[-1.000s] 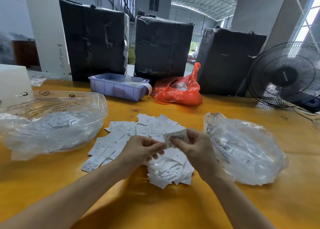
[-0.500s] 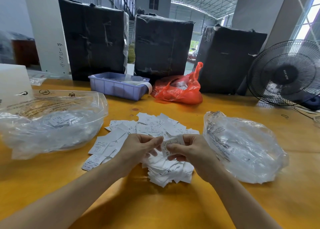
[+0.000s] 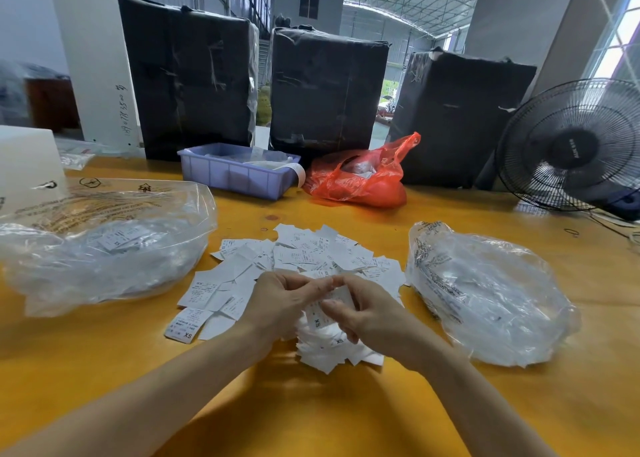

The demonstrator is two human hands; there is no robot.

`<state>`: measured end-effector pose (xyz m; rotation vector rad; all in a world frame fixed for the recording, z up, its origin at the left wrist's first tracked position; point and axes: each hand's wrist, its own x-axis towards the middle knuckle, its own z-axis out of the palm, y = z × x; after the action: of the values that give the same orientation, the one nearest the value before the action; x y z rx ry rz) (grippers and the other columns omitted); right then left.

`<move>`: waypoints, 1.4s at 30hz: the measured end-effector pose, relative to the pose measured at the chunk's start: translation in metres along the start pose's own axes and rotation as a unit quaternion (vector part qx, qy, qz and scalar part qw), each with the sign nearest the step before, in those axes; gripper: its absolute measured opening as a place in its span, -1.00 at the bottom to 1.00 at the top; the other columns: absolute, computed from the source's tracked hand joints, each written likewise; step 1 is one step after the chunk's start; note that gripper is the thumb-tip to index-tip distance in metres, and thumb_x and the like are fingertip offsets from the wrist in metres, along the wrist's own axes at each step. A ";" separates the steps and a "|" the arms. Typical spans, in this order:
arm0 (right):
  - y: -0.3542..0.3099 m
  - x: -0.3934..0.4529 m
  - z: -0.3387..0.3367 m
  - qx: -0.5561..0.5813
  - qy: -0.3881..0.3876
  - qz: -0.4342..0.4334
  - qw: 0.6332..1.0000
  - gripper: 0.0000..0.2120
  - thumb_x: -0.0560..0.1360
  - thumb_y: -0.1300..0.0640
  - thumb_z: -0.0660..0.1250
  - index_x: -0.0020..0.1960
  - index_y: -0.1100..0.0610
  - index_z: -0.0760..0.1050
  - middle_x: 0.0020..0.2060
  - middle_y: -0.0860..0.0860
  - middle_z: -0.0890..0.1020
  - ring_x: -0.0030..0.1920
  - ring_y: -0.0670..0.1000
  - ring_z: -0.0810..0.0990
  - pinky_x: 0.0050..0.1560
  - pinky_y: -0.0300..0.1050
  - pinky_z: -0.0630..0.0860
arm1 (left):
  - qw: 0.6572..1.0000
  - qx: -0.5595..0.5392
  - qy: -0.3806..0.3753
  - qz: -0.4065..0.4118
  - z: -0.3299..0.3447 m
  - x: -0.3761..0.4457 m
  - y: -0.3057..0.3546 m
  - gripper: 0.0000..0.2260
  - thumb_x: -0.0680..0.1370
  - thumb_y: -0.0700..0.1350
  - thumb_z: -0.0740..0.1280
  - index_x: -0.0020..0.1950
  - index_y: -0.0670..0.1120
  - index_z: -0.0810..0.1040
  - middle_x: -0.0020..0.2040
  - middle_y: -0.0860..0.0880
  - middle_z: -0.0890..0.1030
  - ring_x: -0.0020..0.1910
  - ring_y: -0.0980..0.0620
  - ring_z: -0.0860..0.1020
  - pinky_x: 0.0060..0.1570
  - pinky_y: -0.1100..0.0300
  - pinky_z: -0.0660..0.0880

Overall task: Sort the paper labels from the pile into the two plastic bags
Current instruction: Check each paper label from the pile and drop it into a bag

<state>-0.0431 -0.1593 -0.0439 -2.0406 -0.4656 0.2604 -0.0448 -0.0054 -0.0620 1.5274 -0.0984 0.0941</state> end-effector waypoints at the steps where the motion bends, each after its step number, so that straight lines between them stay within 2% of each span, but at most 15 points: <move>1: -0.001 -0.001 0.001 -0.010 -0.014 -0.005 1.000 -0.78 0.56 0.11 0.30 0.20 0.04 0.43 -0.21 -0.11 0.52 -0.32 -0.18 0.47 -0.26 -0.22 0.42 | 1.000 -0.011 0.003 -0.003 0.001 -0.001 0.000 -0.86 0.40 -0.09 0.46 -0.22 -0.17 0.72 -0.31 -0.13 0.68 -0.38 0.04 0.62 -0.42 0.30 0.48; 3: -0.002 -0.002 0.003 0.014 -0.013 -0.010 1.000 -0.62 0.50 0.10 0.37 0.28 0.04 0.37 -0.13 -0.10 0.56 -0.24 -0.21 0.53 -0.23 -0.27 0.47 | 0.999 -0.044 0.023 -0.012 0.002 -0.001 0.002 -0.82 0.34 -0.03 0.47 -0.22 -0.14 0.72 -0.29 -0.15 0.68 -0.37 0.04 0.62 -0.38 0.25 0.48; 5: -0.003 -0.001 0.006 0.071 0.043 -0.011 0.996 -0.45 0.45 0.17 0.43 0.36 0.05 0.27 -0.07 0.02 0.57 -0.17 -0.06 0.61 -0.20 -0.19 0.57 | 0.996 -0.065 0.058 -0.020 0.002 0.000 0.003 -0.73 0.31 0.02 0.46 -0.19 -0.17 0.71 -0.26 -0.17 0.68 -0.35 0.06 0.60 -0.28 0.20 0.46; 7: -0.002 0.001 0.008 0.089 0.125 -0.042 0.987 -0.37 0.42 0.24 0.45 0.39 0.05 0.25 -0.05 0.14 0.57 -0.13 0.11 0.65 -0.12 -0.04 0.63 | 0.993 -0.080 0.081 -0.025 0.003 0.001 0.004 -0.71 0.30 0.05 0.44 -0.17 -0.15 0.71 -0.23 -0.13 0.69 -0.28 0.07 0.61 -0.20 0.19 0.43; 10: 0.000 0.002 0.011 0.031 0.194 -0.110 0.974 -0.46 0.43 0.25 0.45 0.34 -0.01 0.37 -0.11 0.06 0.61 -0.15 0.01 0.65 -0.07 -0.06 0.62 | 0.989 -0.101 0.103 -0.036 0.005 0.001 0.004 -0.76 0.35 0.05 0.44 -0.19 -0.12 0.70 -0.20 -0.11 0.69 -0.14 -0.02 0.61 -0.16 0.17 0.45; 13: 0.000 0.002 0.016 -0.021 0.185 -0.134 0.973 -0.57 0.42 0.21 0.46 0.26 0.00 0.49 -0.09 -0.09 0.62 -0.18 -0.08 0.63 -0.08 -0.14 0.60 | 0.984 -0.134 0.113 -0.043 0.006 0.000 0.006 -0.73 0.29 0.05 0.45 -0.18 -0.14 0.70 -0.25 -0.10 0.69 -0.24 -0.02 0.61 -0.27 0.17 0.52; 16: -0.001 0.001 0.018 -0.001 0.169 -0.115 0.979 -0.53 0.40 0.17 0.48 0.28 0.03 0.47 -0.05 -0.05 0.60 -0.16 -0.02 0.63 -0.06 -0.11 0.61 | 0.982 -0.141 0.116 -0.046 0.005 0.000 0.008 -0.72 0.26 0.06 0.45 -0.20 -0.13 0.70 -0.29 -0.09 0.67 -0.28 -0.01 0.61 -0.28 0.16 0.55; 20: -0.002 0.000 0.017 -0.013 0.191 -0.137 0.972 -0.71 0.37 0.20 0.50 0.08 0.12 0.60 -0.09 -0.04 0.63 -0.20 -0.07 0.62 -0.09 -0.09 0.60 | 0.977 -0.166 0.124 -0.053 0.004 0.001 0.009 -0.72 0.28 0.02 0.44 -0.13 -0.13 0.70 -0.18 -0.11 0.70 -0.19 -0.06 0.64 -0.22 0.12 0.55; 23: -0.002 -0.001 0.019 -0.001 0.176 -0.131 0.976 -0.77 0.37 0.18 0.51 0.02 0.08 0.61 -0.08 -0.02 0.66 -0.18 -0.04 0.64 -0.09 -0.14 0.60 | 0.978 -0.165 0.119 -0.055 0.004 0.000 0.009 -0.71 0.29 0.03 0.43 -0.12 -0.13 0.70 -0.18 -0.11 0.70 -0.17 -0.06 0.62 -0.20 0.11 0.54; 26: -0.003 0.000 0.017 0.052 0.171 -0.129 0.975 -0.83 0.40 0.25 0.47 -0.09 0.02 0.59 -0.17 0.01 0.69 -0.22 -0.03 0.66 -0.14 -0.19 0.60 | 0.981 -0.155 0.101 -0.054 0.004 0.000 0.009 -0.72 0.29 0.04 0.42 -0.14 -0.11 0.70 -0.27 -0.03 0.68 -0.24 0.00 0.61 -0.25 0.15 0.53; 31: 0.000 0.001 0.005 0.176 0.213 -0.101 0.956 -0.83 0.44 0.34 0.41 0.00 0.19 0.54 -0.28 0.13 0.67 -0.31 -0.02 0.64 -0.25 -0.28 0.54 | 0.987 -0.118 0.022 -0.107 -0.003 0.008 0.010 -0.63 0.27 0.08 0.43 -0.05 -0.13 0.67 -0.30 -0.02 0.65 -0.30 0.04 0.57 -0.32 0.23 0.47; 34: 0.002 0.000 0.002 0.186 0.227 -0.089 0.952 -0.84 0.44 0.35 0.40 -0.01 0.21 0.54 -0.32 0.11 0.68 -0.31 0.02 0.65 -0.26 -0.27 0.56 | 0.989 -0.044 -0.057 -0.126 -0.012 0.011 0.011 -0.71 0.27 -0.05 0.50 -0.09 -0.19 0.68 -0.34 -0.05 0.63 -0.40 0.09 0.51 -0.43 0.31 0.43; 36: 0.002 0.000 0.002 0.187 0.226 -0.083 0.952 -0.86 0.45 0.35 0.39 -0.01 0.22 0.54 -0.34 0.10 0.68 -0.32 0.02 0.66 -0.28 -0.27 0.56 | 0.990 0.022 -0.072 -0.116 -0.017 0.013 0.012 -0.80 0.34 -0.15 0.51 -0.11 -0.23 0.67 -0.37 -0.05 0.62 -0.44 0.12 0.49 -0.44 0.32 0.40; 39: 0.001 -0.001 0.002 0.185 0.208 -0.074 0.958 -0.88 0.48 0.35 0.35 -0.01 0.21 0.54 -0.32 0.11 0.69 -0.33 0.02 0.66 -0.30 -0.27 0.57 | 0.991 0.094 -0.042 -0.079 -0.030 0.021 0.025 -0.88 0.41 -0.17 0.50 -0.13 -0.20 0.67 -0.40 -0.01 0.63 -0.47 0.17 0.49 -0.45 0.35 0.41; 42: 0.000 -0.002 0.002 0.169 0.201 -0.073 0.962 -0.88 0.49 0.35 0.34 -0.01 0.20 0.54 -0.31 0.10 0.69 -0.33 0.02 0.66 -0.32 -0.30 0.55 | 0.991 0.111 0.073 -0.025 -0.069 0.035 0.050 -0.91 0.42 -0.15 0.49 -0.15 -0.13 0.63 -0.36 -0.01 0.66 -0.44 0.17 0.53 -0.44 0.36 0.44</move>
<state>-0.0454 -0.1582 -0.0447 -1.6580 -0.2913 -0.1571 -0.0158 0.0652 -0.0105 1.7395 0.0683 0.1817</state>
